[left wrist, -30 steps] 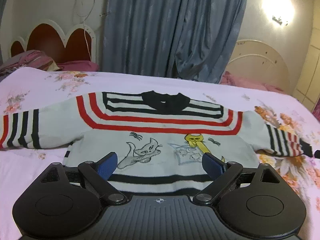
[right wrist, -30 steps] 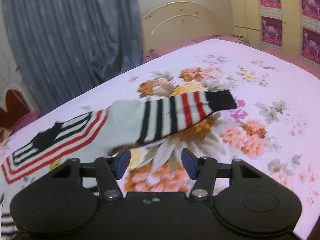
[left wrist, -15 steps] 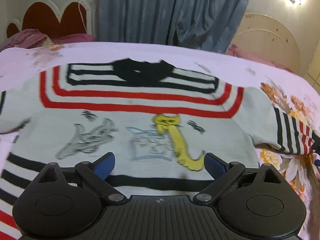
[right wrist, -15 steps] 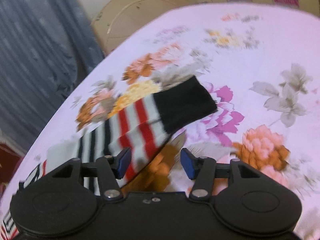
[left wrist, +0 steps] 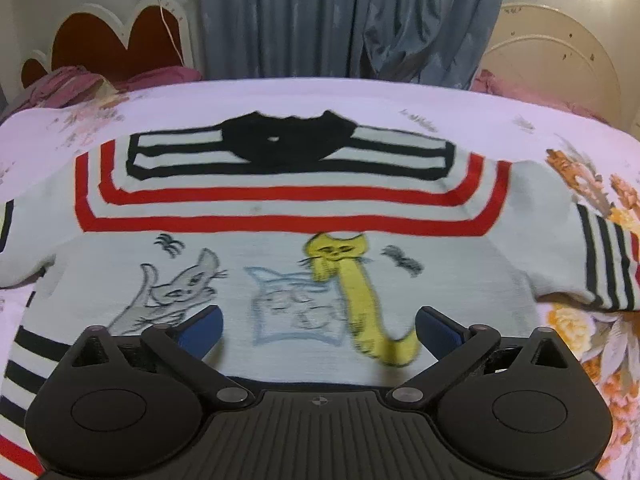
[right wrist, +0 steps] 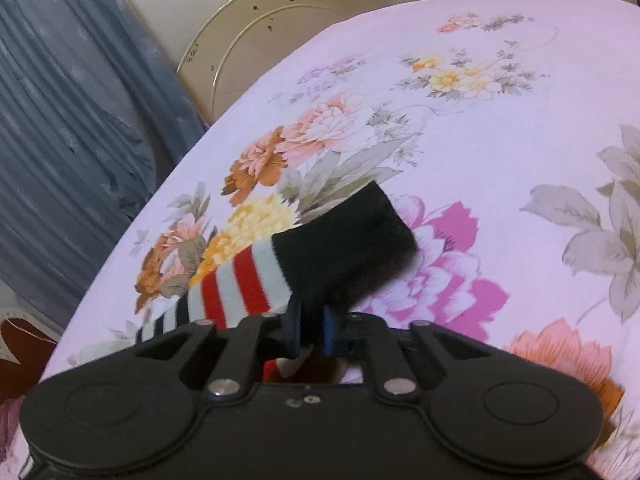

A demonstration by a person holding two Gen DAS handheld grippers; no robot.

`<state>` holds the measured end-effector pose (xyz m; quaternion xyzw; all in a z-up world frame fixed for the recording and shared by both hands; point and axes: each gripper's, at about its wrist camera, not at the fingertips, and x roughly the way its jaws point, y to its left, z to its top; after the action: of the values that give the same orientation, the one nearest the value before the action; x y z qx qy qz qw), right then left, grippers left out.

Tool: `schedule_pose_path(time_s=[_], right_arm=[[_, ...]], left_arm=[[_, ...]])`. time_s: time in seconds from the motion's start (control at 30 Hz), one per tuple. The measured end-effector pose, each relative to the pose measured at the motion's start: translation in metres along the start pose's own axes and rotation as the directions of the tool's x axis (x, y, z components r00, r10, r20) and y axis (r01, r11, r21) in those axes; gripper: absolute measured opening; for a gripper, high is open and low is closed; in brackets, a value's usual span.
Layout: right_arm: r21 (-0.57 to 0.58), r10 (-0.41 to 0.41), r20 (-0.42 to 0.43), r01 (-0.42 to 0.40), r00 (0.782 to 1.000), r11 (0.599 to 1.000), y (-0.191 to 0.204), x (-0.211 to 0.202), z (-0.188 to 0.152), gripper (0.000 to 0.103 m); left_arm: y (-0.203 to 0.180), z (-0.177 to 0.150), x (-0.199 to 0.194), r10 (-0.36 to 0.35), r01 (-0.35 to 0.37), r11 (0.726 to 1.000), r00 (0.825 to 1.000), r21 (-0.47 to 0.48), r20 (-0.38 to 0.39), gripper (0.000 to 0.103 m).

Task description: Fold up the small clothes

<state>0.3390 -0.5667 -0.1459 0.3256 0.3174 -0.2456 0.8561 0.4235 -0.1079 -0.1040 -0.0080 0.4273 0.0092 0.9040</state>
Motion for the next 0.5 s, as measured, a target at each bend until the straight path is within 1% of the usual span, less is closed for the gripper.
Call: schedule_pose_path(time_s=[0.03,0.07,0.13,0.23,0.33,0.37,0.43,0.5], right_arm=[[-0.053,-0.02,0.003,0.02,1.0,0.998,0.007,0.0,0.001,0.008],[-0.099,-0.033,0.01,0.034,0.999,0.995,0.015,-0.001,0.001,0.007],[-0.181,-0.02,0.029,0.025,0.999,0.983,0.034,-0.004,0.001,0.007],[-0.298,0.014,0.049,0.001,0.999,0.955,0.07,-0.01,-0.004,0.007],[-0.375,0.065,0.021,-0.053,0.998,0.926,0.108,-0.015,-0.017,0.007],[-0.4,0.087,0.005,-0.078,0.996,0.913,0.123,-0.018,-0.024,0.007],[-0.464,0.142,-0.024,-0.137,0.99,0.875,0.157,-0.025,-0.043,0.007],[-0.509,0.194,-0.072,-0.204,0.978,0.836,0.19,-0.029,-0.066,0.007]], left_arm=[[0.006,0.001,0.001,0.001,-0.001,1.0,1.0,0.007,0.0,0.094],[0.012,0.001,0.002,0.006,-0.006,1.0,1.0,0.015,-0.003,0.085],[0.029,0.0,0.006,0.019,-0.019,1.0,1.0,0.003,-0.009,0.085],[0.054,0.0,0.009,0.028,-0.028,0.999,1.0,-0.024,-0.001,0.085],[0.078,0.001,0.011,0.011,-0.011,0.999,1.0,-0.053,0.008,0.086],[0.087,0.002,0.012,0.001,0.0,0.998,1.0,-0.068,0.008,0.093],[0.103,0.003,0.011,-0.016,0.018,0.995,0.999,-0.097,0.027,0.103],[0.122,0.005,0.01,-0.028,0.032,0.992,0.999,-0.123,0.041,0.103]])
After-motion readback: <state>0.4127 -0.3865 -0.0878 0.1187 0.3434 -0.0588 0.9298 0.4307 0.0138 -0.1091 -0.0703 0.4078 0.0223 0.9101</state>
